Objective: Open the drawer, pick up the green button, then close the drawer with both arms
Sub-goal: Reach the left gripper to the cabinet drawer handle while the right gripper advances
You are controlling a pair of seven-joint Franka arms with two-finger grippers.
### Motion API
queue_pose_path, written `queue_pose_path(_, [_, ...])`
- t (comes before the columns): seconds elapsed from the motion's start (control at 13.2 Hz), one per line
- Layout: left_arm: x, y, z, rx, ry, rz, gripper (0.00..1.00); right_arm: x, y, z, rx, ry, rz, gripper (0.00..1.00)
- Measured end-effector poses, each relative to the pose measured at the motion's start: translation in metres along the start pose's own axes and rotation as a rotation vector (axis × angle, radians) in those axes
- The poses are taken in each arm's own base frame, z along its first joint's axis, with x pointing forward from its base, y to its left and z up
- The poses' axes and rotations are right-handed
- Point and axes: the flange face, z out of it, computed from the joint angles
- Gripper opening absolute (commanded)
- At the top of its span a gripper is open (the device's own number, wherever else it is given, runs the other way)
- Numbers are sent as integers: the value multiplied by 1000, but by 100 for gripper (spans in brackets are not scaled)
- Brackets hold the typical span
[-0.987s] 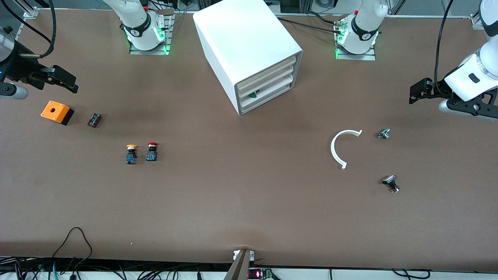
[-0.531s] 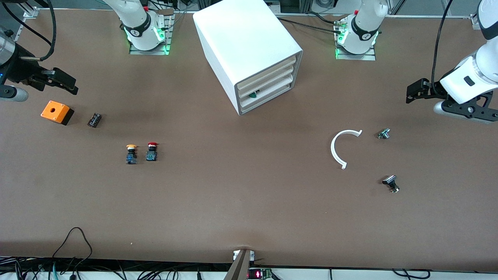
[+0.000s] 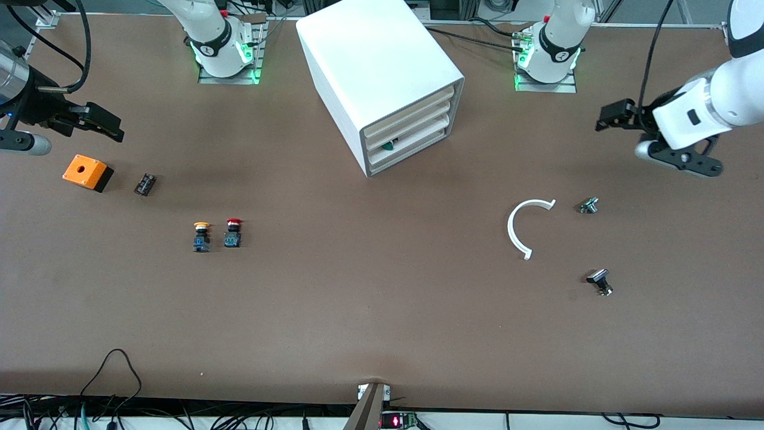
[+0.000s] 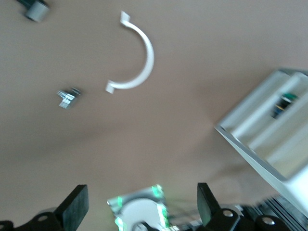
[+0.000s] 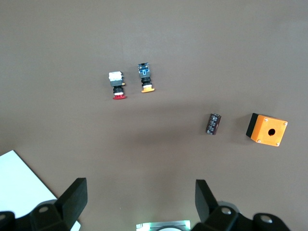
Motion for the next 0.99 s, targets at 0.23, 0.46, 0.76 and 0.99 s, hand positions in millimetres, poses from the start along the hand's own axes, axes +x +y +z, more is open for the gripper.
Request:
queue_pose_path(0.23, [14,34,35,-181,-137,84,99,0,-2,3,-1,-8,-5,99])
queue_pose_path(0.46, [53,27,95,-373,-239,189,99,2,-20,12,0,-18,-16,99])
queue_pose_path(0.76, [106,19,179,-659,-267,326,97,12,-52,35,7,-37,-1,99])
queue_pose_path(0.99, [133,21,233,-788,-240,431,87,19,-66,53,2,-66,-16,99])
